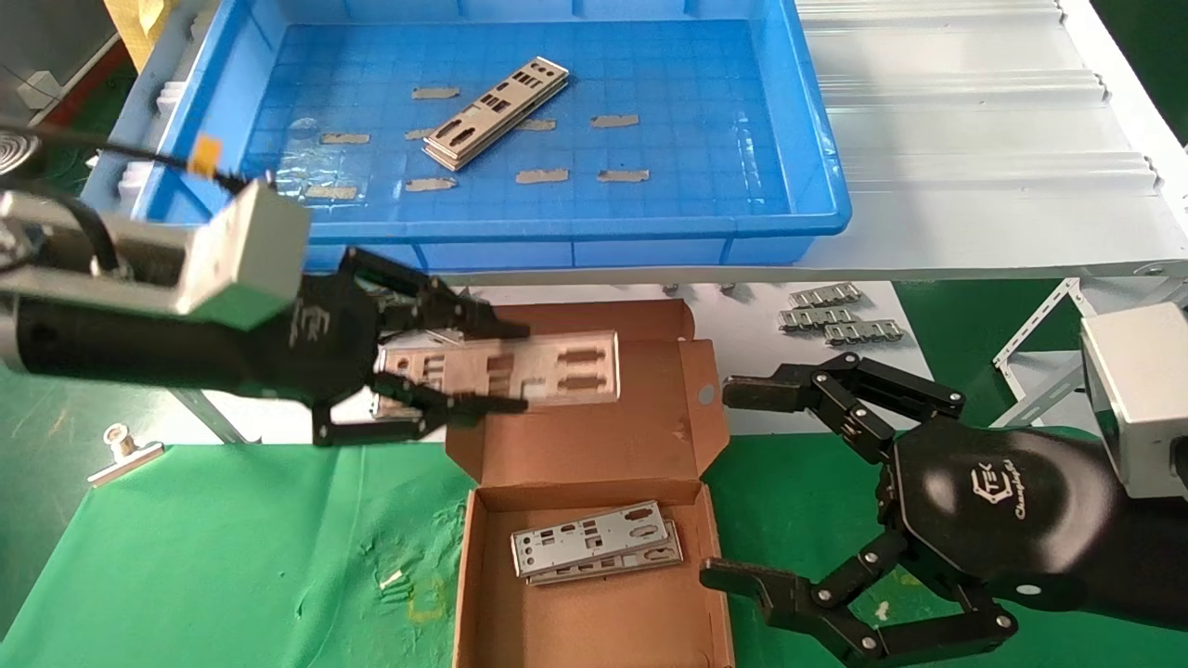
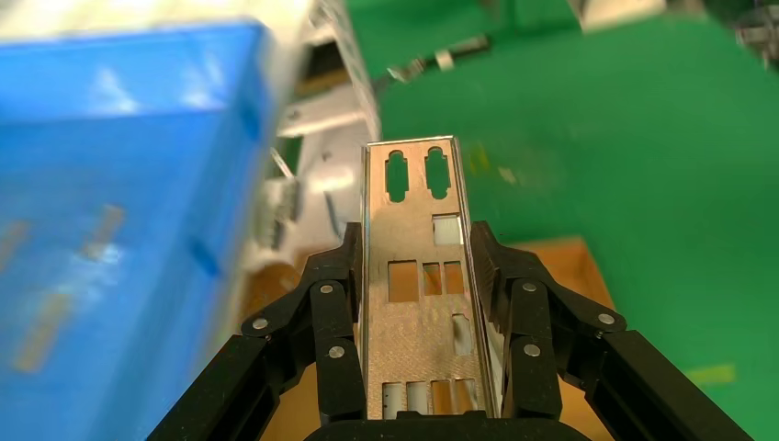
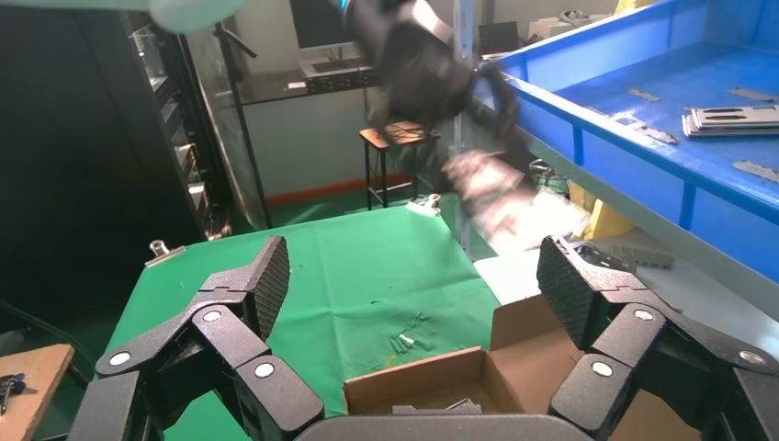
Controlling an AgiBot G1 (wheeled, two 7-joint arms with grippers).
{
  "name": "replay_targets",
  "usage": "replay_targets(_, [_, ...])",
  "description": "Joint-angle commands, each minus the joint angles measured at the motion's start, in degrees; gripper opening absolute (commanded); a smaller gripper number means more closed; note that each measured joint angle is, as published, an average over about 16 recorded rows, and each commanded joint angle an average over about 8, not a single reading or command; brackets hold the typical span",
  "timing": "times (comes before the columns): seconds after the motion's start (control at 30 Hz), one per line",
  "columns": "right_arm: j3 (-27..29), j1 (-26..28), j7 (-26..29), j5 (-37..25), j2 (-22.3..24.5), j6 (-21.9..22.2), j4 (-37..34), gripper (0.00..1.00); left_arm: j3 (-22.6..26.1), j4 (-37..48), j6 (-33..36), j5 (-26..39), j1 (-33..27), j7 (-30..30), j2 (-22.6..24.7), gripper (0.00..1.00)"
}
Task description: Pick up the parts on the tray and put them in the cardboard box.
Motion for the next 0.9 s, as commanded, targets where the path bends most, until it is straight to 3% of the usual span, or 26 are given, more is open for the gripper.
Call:
replay_targets(0.03, [0.0,0.0,0.0,0.0,0.0,0.0,0.0,1.00,0.8,-5.3,-1.2,-0.9,3.2,1.9,-2.4,0.00])
replay_targets(0.23, [0.0,0.0,0.0,0.0,0.0,0.0,0.0,1.00,2.3,-10.4,-8.9,0.0,13.8,2.9,-1.0,0.00])
replay_targets(0.43, [0.0,0.0,0.0,0.0,0.0,0.0,0.0,1.00,4.2,-11.9,-16.5,3.2,18.7,1.0,1.9,0.02])
replay_targets(0.47, [0.0,0.0,0.0,0.0,0.0,0.0,0.0,1.00,4.5,-11.8,-17.4,3.6,19.2,0.7,2.3,0.08])
replay_targets(0.67, [0.0,0.0,0.0,0.0,0.0,0.0,0.0,1.00,5.6,-10.4,-20.8,5.6,21.4,1.0,4.2,0.82])
replay_targets(0.73, [0.0,0.0,0.0,0.0,0.0,0.0,0.0,1.00,5.6,-9.4,-21.5,5.8,21.7,1.3,4.8,1.00])
replay_targets(0.9, [0.0,0.0,0.0,0.0,0.0,0.0,0.0,1.00,5.5,-6.6,-22.5,5.5,22.1,2.1,6.7,1.00])
